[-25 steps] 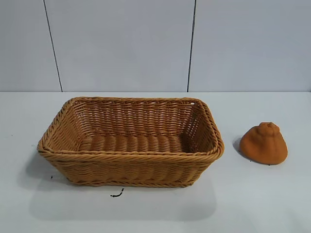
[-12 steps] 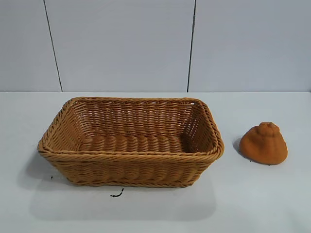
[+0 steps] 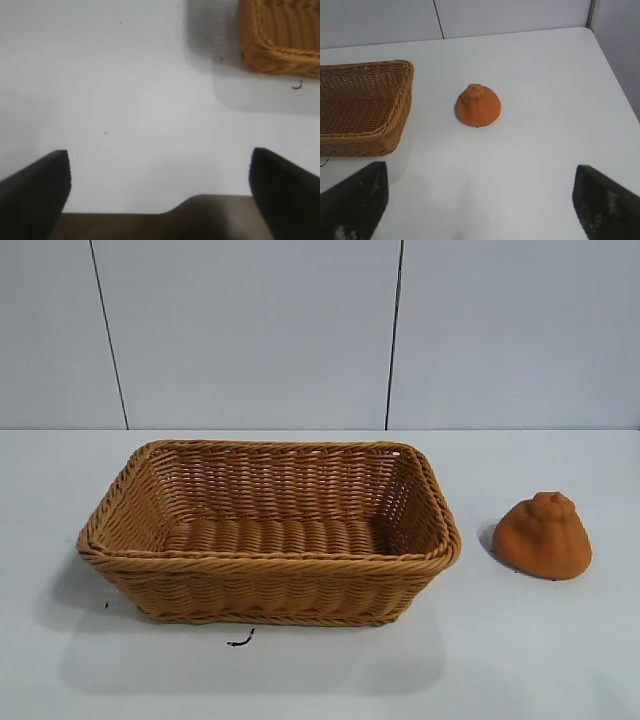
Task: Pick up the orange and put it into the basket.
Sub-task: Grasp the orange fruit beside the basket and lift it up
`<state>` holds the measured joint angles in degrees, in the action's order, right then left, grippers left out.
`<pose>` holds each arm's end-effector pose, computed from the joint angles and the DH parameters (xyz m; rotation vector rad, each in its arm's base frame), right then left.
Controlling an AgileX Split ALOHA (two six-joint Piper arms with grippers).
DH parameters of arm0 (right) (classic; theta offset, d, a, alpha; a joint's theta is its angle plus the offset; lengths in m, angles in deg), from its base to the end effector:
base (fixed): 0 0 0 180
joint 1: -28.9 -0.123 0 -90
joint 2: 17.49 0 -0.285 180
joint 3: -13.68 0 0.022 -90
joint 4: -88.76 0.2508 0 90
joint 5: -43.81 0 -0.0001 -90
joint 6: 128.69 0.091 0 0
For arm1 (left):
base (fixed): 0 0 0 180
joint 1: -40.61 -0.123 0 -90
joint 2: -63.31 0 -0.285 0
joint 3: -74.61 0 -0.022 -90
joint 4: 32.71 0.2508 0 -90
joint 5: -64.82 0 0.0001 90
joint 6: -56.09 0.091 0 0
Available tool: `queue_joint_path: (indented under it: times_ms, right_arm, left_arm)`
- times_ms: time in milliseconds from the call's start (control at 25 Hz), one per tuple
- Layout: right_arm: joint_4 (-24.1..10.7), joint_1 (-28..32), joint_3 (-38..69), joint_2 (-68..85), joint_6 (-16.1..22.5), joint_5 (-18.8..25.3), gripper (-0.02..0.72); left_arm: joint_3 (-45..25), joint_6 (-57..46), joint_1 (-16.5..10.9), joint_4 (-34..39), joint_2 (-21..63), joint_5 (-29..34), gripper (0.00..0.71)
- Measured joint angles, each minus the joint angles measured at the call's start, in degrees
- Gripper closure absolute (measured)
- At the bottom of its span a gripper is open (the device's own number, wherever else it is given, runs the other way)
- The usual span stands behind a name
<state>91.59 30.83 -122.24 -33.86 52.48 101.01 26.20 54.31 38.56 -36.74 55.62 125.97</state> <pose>0.0145 0.0033 0.3039 0.0572 2.0520 0.0510 -0.0056 -0.0058 0.2777 -0.0646 2.0443 -0.0813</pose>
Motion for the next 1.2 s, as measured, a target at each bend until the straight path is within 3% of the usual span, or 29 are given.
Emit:
queue_joint_path:
  times_ms: [480, 960, 1200]
  right_arm:
    - [0.0, 0.0, -12.3, -37.0, 0.0, -6.8, 0.010]
    - [0.0, 0.0, -30.8, -75.2, -0.8, -7.1, 0.010]
    - [2.0, 0.0, -43.5, -90.7, -2.6, -3.9, 0.010]
  left_arm:
    - [0.0, 0.0, 0.0, 0.2, 0.2, 0.0, 0.016]
    - [0.0, 0.0, 0.0, 0.3, 0.2, 0.0, 0.015]
    - [0.0, 0.0, 0.0, 0.3, 0.2, -0.1, 0.015]
